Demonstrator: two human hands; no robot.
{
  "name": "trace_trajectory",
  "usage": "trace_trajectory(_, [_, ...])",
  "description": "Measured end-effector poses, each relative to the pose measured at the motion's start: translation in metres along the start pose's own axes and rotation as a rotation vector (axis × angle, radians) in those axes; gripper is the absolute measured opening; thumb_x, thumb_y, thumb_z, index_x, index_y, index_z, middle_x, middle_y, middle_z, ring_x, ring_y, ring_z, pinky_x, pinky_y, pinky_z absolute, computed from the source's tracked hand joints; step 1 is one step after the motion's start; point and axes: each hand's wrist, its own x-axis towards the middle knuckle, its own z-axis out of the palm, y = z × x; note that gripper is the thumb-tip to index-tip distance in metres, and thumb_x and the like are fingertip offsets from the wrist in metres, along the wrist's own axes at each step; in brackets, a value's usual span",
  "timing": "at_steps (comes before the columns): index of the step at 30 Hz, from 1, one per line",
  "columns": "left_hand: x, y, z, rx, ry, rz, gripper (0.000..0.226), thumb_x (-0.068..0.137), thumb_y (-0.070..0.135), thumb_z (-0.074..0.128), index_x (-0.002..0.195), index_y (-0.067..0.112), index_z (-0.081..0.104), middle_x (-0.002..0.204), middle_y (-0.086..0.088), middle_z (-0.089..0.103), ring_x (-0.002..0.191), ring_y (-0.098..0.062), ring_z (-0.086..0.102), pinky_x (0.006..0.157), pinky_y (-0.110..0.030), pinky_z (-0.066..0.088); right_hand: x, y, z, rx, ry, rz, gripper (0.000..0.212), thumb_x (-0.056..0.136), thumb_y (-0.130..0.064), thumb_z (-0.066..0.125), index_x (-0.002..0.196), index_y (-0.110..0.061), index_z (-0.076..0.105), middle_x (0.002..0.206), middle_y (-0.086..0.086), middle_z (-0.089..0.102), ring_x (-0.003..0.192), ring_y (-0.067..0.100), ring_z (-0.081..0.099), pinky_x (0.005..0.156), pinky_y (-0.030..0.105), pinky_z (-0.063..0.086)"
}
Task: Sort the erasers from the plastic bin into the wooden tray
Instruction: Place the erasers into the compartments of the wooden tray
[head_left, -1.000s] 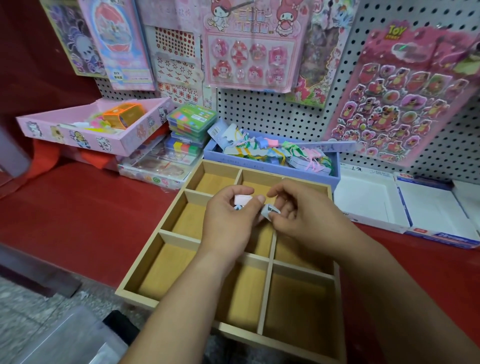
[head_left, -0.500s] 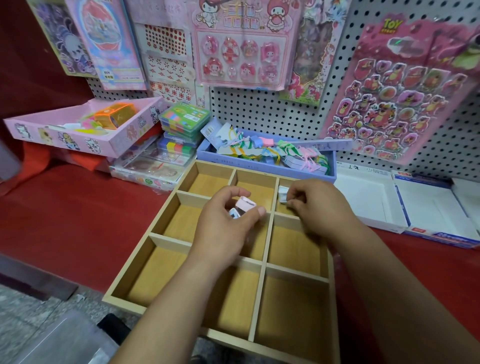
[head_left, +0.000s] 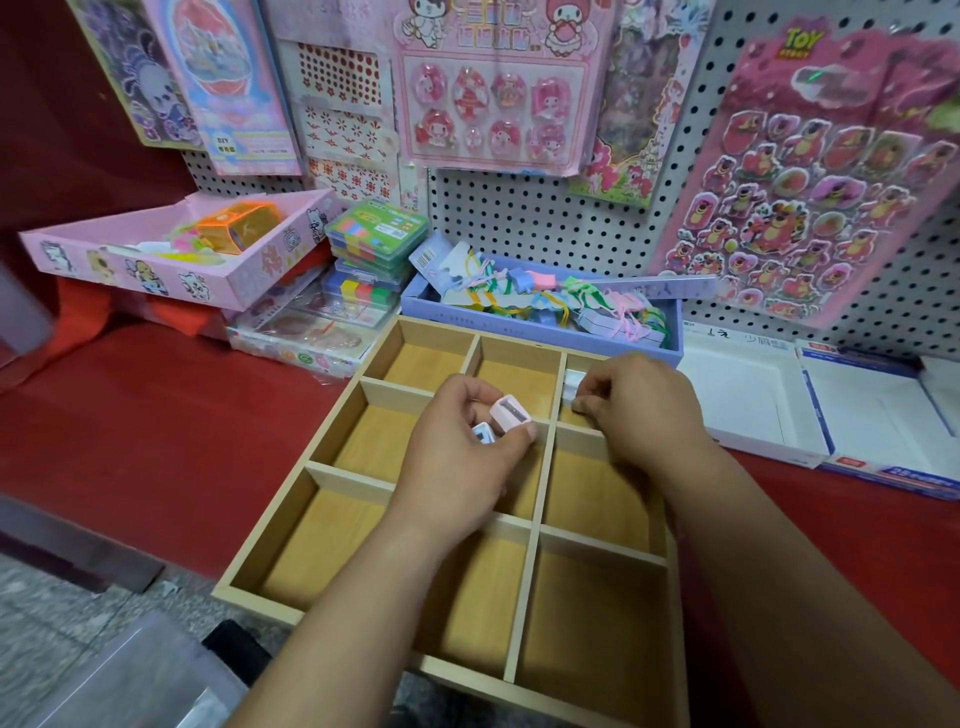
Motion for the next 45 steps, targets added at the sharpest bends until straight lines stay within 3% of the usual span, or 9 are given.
trace_trajectory(7, [0.004,-0.005,0.001,0.006,-0.008,0.058,0.03,0.09,0.018,0.075,0.112,0.037,0.068,0.082,0.001,0.061,0.054,-0.015,0.054,0.052,-0.031,0.042,-0.002,0.001,0.0,0.026,-0.015,0.0,0.013,0.096,-0.031,0.065,0.098,-0.031,0.078,0.1,-0.006,0.075,0.098,0.021,0.063,0.091,0.039,0.049])
trace_trajectory(10, [0.005,-0.008,-0.001,0.025,-0.035,0.067,0.04,0.093,0.015,0.071,0.124,0.041,0.067,0.087,0.008,0.061,0.061,-0.008,0.054,0.062,-0.026,0.043,-0.006,0.003,-0.004,0.092,0.024,0.034,0.011,0.095,-0.035,0.066,0.092,-0.028,0.074,0.089,-0.008,0.071,0.09,0.019,0.063,0.081,0.036,0.051])
trace_trajectory(13, [0.006,-0.007,-0.001,0.016,-0.069,0.083,0.044,0.093,0.011,0.068,0.125,0.041,0.067,0.086,0.014,0.061,0.062,-0.005,0.054,0.063,-0.025,0.043,-0.014,-0.006,-0.018,0.509,0.016,0.043,0.013,0.091,-0.036,0.073,0.085,-0.024,0.073,0.074,-0.006,0.069,0.073,0.013,0.064,0.068,0.03,0.05])
trace_trajectory(16, [0.004,-0.004,0.001,0.045,-0.089,0.137,0.044,0.089,0.008,0.072,0.12,0.039,0.064,0.084,0.012,0.062,0.07,-0.003,0.058,0.067,-0.022,0.046,-0.025,-0.026,-0.031,0.817,-0.221,-0.03,0.014,0.089,-0.038,0.075,0.091,-0.024,0.075,0.072,0.001,0.072,0.062,0.01,0.063,0.062,0.028,0.049])
trace_trajectory(24, [0.003,-0.005,0.005,0.051,-0.013,0.126,0.023,0.083,0.011,0.081,0.089,0.025,0.063,0.079,0.011,0.067,0.078,-0.005,0.063,0.075,-0.019,0.049,-0.024,-0.017,-0.032,0.8,-0.272,0.032,0.014,0.082,-0.021,0.084,0.078,-0.012,0.073,0.075,0.011,0.074,0.067,0.018,0.066,0.072,0.033,0.054])
trace_trajectory(28, [0.003,-0.001,0.002,-0.001,-0.024,0.05,0.019,0.082,0.017,0.084,0.086,0.022,0.065,0.076,0.007,0.067,0.065,-0.009,0.059,0.063,-0.026,0.049,-0.015,0.003,-0.02,0.418,-0.018,0.022,0.019,0.084,-0.03,0.082,0.072,-0.021,0.07,0.072,-0.005,0.069,0.071,0.012,0.064,0.069,0.032,0.051])
trace_trajectory(34, [0.005,0.001,-0.004,-0.015,-0.091,-0.013,0.024,0.09,0.002,0.067,0.093,0.026,0.07,0.082,0.009,0.067,0.071,-0.006,0.06,0.065,-0.016,0.045,-0.008,0.008,-0.003,0.166,-0.018,-0.037,0.019,0.082,-0.046,0.079,0.07,-0.037,0.068,0.081,-0.011,0.06,0.09,0.018,0.056,0.088,0.04,0.044])
trace_trajectory(39, [0.004,-0.001,-0.002,-0.005,-0.122,-0.004,0.031,0.087,0.004,0.073,0.103,0.03,0.067,0.096,0.0,0.069,0.088,-0.023,0.072,0.089,-0.04,0.058,-0.004,0.006,0.0,0.108,-0.041,-0.034,0.019,0.087,-0.049,0.074,0.079,-0.032,0.077,0.078,-0.016,0.068,0.092,0.015,0.058,0.088,0.037,0.034])
trace_trajectory(45, [0.001,0.002,0.002,-0.022,-0.065,-0.009,0.026,0.085,0.013,0.08,0.096,0.02,0.057,0.076,-0.006,0.075,0.073,-0.03,0.072,0.075,-0.044,0.059,-0.005,0.006,-0.004,0.067,-0.069,-0.056,0.018,0.098,-0.038,0.062,0.094,-0.034,0.079,0.1,-0.015,0.073,0.102,0.016,0.059,0.095,0.04,0.032])
